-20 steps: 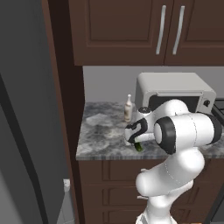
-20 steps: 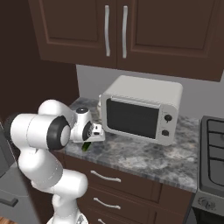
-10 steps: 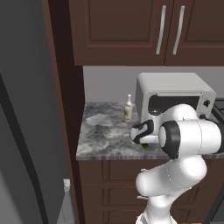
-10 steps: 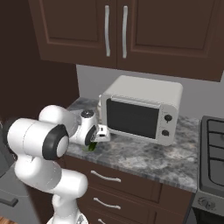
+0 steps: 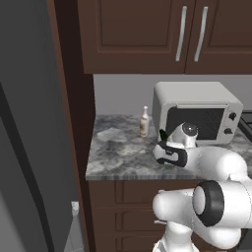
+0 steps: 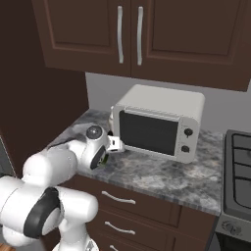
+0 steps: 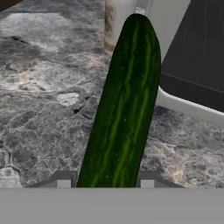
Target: Place the liquors on the top shelf of the fridge to keep them out of children's reach, and place the cucumber on lower shelves for easy access.
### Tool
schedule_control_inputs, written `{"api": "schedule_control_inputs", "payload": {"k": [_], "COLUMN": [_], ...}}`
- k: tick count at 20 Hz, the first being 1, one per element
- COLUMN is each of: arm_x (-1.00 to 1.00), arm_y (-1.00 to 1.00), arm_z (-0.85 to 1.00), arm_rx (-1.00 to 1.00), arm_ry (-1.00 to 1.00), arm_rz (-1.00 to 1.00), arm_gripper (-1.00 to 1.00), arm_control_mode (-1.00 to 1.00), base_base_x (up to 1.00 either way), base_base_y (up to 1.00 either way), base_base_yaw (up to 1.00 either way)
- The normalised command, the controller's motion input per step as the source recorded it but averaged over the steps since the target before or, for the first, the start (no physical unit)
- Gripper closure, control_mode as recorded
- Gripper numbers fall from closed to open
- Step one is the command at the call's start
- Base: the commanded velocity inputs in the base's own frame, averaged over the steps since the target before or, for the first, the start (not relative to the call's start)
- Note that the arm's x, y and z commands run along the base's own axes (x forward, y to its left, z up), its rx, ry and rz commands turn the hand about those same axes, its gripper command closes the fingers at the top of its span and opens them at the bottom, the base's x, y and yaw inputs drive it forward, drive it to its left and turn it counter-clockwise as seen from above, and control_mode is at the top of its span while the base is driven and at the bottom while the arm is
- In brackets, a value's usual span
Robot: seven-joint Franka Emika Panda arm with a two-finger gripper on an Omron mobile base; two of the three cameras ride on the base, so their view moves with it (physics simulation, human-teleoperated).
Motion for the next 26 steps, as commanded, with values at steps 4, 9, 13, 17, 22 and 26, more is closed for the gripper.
{"api": "schedule_control_inputs", "payload": {"k": [4,9,13,17,22,26], "arm_x": [-0.31,-0.43,-0.54,-0.54,-0.56,-0.46], "arm_y": [0.00,0.00,0.00,0.00,0.00,0.06], "arm_z": [0.77,0.59,0.50,0.56,0.35,0.25], "arm_rx": [0.00,0.00,-0.02,-0.02,-0.01,-0.01], "arm_ry": [-0.21,-0.06,0.00,-0.01,-0.10,-0.11], "arm_rz": [0.00,0.00,0.00,0.00,0.02,0.03], "arm_gripper": [1.00,1.00,1.00,1.00,1.00,1.00], "arm_control_mode": [-1.00,-1.00,-1.00,-1.00,-1.00,-1.00], "base_base_x": [0.00,0.00,0.00,0.00,0.00,0.00], "base_base_y": [0.00,0.00,0.00,0.00,0.00,0.00], "base_base_yaw": [0.00,0.00,0.00,0.00,0.00,0.00]}}
